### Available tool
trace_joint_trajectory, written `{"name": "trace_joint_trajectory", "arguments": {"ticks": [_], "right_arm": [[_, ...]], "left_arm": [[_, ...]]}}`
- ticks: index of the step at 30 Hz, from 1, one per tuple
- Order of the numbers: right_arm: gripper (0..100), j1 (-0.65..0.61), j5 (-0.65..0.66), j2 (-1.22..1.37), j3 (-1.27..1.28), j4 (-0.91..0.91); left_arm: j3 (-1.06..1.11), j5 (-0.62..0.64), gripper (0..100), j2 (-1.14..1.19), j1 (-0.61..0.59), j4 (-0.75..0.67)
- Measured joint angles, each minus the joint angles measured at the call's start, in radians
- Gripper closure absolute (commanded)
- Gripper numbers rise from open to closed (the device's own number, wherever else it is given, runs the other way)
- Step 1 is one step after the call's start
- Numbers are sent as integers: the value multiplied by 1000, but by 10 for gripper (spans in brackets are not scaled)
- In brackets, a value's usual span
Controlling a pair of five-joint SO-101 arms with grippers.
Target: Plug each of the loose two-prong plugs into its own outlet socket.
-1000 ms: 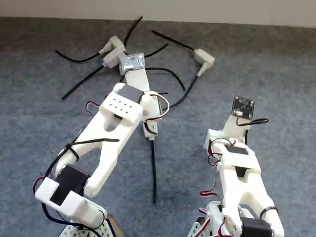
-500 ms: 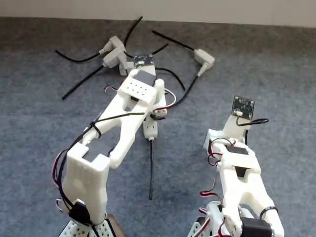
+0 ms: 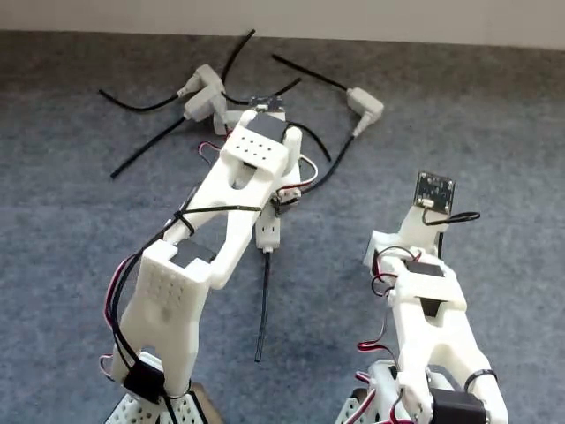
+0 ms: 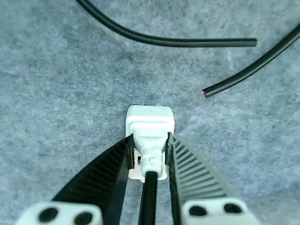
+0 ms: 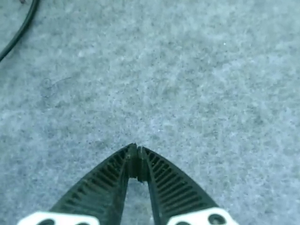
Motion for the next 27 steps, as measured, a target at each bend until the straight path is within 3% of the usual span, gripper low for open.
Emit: {"name": "trace_joint_trajectory", "arguments": {"ticks": [5,15,21,27], "right_arm": [[991,0,0,0,0,0],[991,0,0,0,0,0],[991,0,0,0,0,0],[991,0,0,0,0,0]], "left_arm": [[-83,-74,742,5,-5,120],[-78,-169,740,17,-89,152],[-80,-199,825,78,-81,152],[-138,-209,998,150,-60,132]]}}
